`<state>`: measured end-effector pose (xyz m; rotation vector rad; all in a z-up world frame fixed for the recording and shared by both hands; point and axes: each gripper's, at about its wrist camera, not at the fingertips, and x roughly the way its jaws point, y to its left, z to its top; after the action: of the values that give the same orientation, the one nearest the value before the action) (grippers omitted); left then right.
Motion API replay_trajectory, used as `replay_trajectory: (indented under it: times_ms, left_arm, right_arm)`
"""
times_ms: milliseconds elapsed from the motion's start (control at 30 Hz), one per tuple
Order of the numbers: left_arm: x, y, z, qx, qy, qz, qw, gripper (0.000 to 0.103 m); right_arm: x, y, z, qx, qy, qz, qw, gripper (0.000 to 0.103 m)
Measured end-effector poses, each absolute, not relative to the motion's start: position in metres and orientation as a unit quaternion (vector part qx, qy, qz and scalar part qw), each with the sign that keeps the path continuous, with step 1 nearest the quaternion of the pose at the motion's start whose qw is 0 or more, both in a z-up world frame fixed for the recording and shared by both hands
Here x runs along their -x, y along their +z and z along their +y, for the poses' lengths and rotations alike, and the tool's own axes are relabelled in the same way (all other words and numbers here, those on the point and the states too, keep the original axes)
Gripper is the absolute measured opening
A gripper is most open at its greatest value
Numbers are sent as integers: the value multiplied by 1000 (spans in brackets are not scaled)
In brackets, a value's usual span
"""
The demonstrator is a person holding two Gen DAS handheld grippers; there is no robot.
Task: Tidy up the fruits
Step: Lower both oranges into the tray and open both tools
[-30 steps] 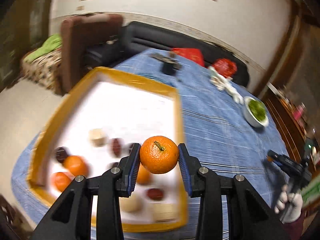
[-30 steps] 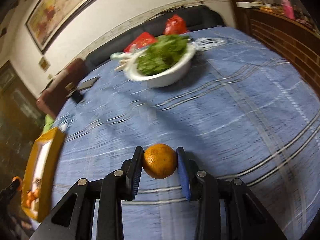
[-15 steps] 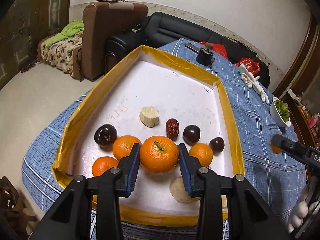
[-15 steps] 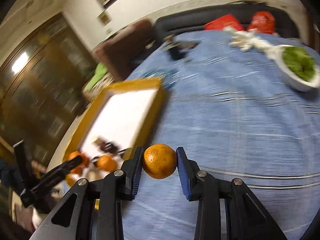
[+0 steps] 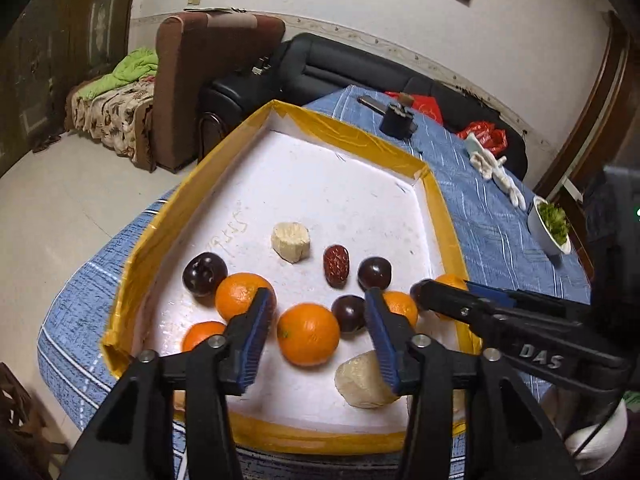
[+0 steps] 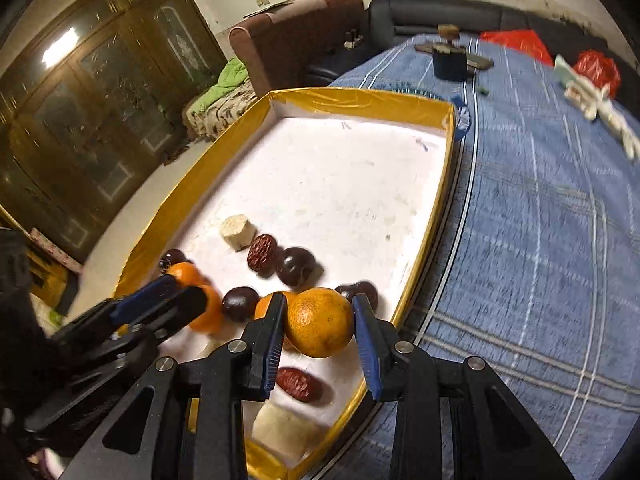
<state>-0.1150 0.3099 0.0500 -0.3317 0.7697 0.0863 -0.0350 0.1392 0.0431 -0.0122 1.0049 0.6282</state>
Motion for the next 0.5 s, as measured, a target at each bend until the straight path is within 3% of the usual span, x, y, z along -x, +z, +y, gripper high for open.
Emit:
replay_trajectory:
  times_ms: [33, 100, 200, 500]
  left_arm:
    - [117, 53, 311, 160, 49, 367, 915, 62]
    - [121, 59, 315, 165, 53, 355, 919, 64]
    - [125, 65, 322, 174, 60, 344, 921, 68]
    - [129, 71, 314, 144, 83, 338, 926, 70]
  right_arm:
    - [34, 43, 141, 12, 292, 471, 832, 38]
    - [34, 43, 144, 13, 290, 470, 833, 39]
    - [33, 45, 144, 9, 289, 465, 837, 55]
    - [41, 60, 128, 0, 275, 435, 857, 59]
